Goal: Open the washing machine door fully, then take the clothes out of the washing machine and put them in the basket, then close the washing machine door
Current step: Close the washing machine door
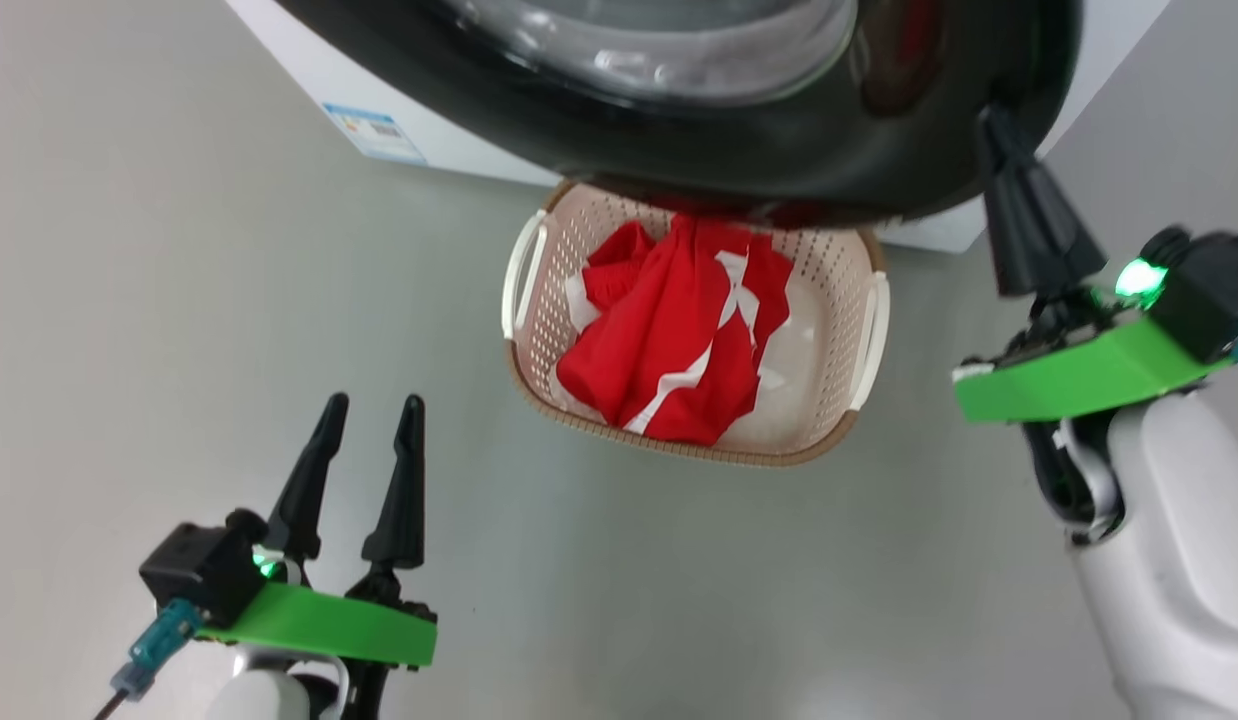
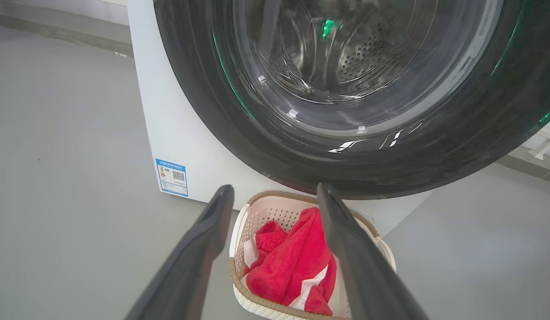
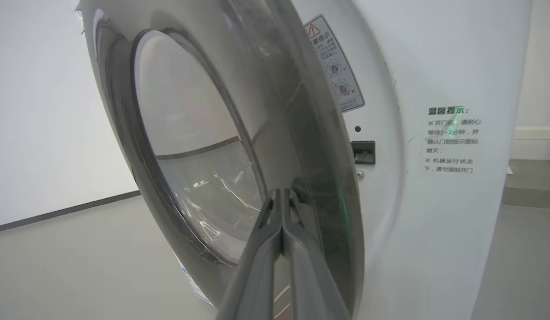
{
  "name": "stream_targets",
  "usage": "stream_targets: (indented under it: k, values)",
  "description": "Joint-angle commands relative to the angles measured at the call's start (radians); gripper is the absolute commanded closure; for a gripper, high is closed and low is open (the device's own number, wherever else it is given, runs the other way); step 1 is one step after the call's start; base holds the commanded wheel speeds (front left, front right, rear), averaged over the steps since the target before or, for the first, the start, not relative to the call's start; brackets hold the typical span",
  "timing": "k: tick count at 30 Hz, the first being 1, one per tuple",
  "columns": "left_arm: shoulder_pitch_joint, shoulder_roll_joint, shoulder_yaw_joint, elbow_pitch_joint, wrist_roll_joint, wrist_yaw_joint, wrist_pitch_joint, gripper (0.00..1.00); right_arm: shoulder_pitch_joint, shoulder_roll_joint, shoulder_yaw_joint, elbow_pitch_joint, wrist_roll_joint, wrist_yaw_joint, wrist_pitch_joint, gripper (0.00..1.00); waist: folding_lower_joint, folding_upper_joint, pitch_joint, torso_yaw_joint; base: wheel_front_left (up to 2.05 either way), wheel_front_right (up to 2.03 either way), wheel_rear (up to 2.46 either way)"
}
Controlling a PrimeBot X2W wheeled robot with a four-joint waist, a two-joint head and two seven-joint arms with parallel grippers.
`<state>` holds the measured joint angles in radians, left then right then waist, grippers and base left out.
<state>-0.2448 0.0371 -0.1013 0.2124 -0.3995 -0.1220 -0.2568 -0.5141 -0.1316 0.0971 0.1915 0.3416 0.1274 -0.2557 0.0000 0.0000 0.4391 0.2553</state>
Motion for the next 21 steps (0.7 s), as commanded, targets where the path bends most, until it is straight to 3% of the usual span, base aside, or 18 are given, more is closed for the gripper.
stream_targets:
  k: [1, 21]
  values:
    - [-0.017, 0.013, 0.027, -0.025, -0.010, 0.008, -0.005, 0.00, -0.026, 0.000, 0.004, -0.027, 0.001, 0.003, -0.006, 1.00, 0.0000, 0.0000, 0.042, 0.007, 0.00, 0.00, 0.00]
    - [-0.112, 0.013, 0.001, -0.040, -0.047, 0.008, -0.005, 0.00, -0.226, -0.022, -0.113, -0.035, 0.006, 0.003, -0.006, 1.00, 0.0000, 0.0000, 0.160, 0.033, 0.00, 0.00, 0.00]
